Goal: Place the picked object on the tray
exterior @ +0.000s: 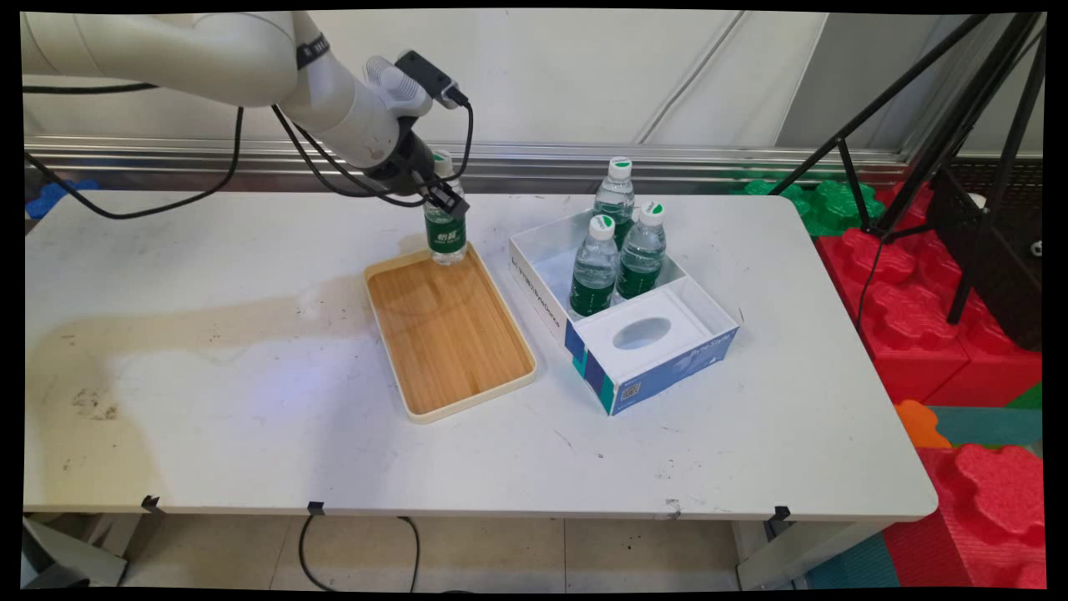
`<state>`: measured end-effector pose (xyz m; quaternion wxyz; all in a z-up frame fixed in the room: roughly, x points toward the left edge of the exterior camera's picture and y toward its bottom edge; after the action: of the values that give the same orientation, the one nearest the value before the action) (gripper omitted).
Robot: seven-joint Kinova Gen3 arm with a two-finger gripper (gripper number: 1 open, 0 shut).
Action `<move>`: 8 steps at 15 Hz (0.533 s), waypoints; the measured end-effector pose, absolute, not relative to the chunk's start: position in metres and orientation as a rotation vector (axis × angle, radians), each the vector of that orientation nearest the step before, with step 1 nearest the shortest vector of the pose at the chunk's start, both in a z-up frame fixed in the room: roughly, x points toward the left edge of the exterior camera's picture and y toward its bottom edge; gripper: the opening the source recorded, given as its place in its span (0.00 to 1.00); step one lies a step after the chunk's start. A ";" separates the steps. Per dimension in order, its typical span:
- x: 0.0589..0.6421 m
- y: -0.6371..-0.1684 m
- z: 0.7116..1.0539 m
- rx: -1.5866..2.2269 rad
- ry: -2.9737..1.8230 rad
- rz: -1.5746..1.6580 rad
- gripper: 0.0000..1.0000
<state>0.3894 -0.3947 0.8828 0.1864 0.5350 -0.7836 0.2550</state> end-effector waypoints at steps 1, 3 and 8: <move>0.390 -0.396 0.879 1.506 -2.208 0.717 0.00; 0.391 -0.399 0.872 1.503 -2.212 0.712 0.00; 0.392 -0.403 0.860 1.501 -2.221 0.703 0.00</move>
<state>0.3922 -0.4031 0.8604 0.1843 0.5323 -0.7877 0.2494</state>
